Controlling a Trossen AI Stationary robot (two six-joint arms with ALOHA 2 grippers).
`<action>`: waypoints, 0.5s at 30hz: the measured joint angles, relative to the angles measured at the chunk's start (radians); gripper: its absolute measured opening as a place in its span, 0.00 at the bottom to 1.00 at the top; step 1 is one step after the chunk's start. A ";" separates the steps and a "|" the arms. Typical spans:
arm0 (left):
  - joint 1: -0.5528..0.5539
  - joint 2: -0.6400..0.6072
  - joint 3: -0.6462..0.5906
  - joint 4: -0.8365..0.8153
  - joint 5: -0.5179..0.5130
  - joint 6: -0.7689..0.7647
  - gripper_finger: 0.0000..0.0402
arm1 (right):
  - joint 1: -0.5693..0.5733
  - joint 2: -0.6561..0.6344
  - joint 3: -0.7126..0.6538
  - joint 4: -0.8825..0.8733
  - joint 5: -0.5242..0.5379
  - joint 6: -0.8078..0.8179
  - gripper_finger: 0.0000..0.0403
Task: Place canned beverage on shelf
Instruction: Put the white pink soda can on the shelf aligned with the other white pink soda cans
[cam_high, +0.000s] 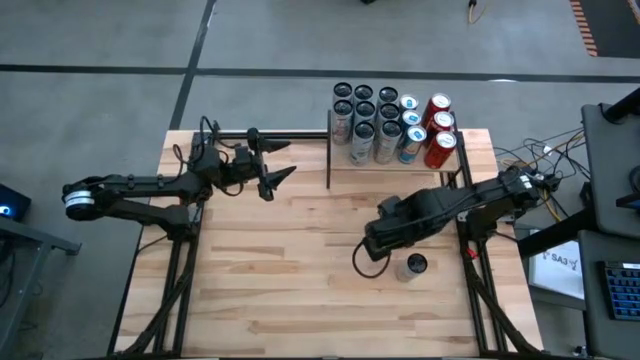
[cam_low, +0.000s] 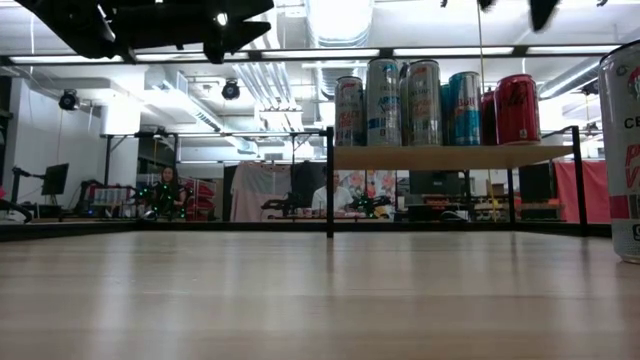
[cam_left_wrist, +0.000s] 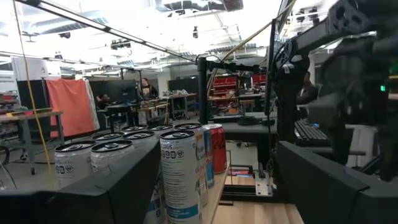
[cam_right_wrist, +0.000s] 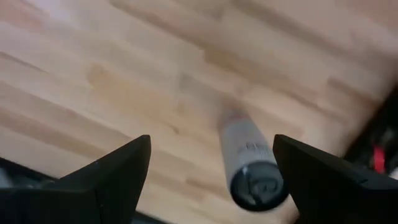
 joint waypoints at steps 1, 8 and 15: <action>0.000 0.000 0.000 -0.003 0.000 0.000 0.76 | 0.001 0.002 -0.020 0.000 -0.034 0.008 0.81; 0.000 0.000 0.000 -0.013 0.000 0.001 0.76 | 0.036 0.008 -0.132 0.001 -0.177 0.076 0.81; 0.000 0.000 0.000 -0.013 0.000 0.001 0.76 | 0.079 0.003 -0.217 0.000 -0.253 0.100 0.81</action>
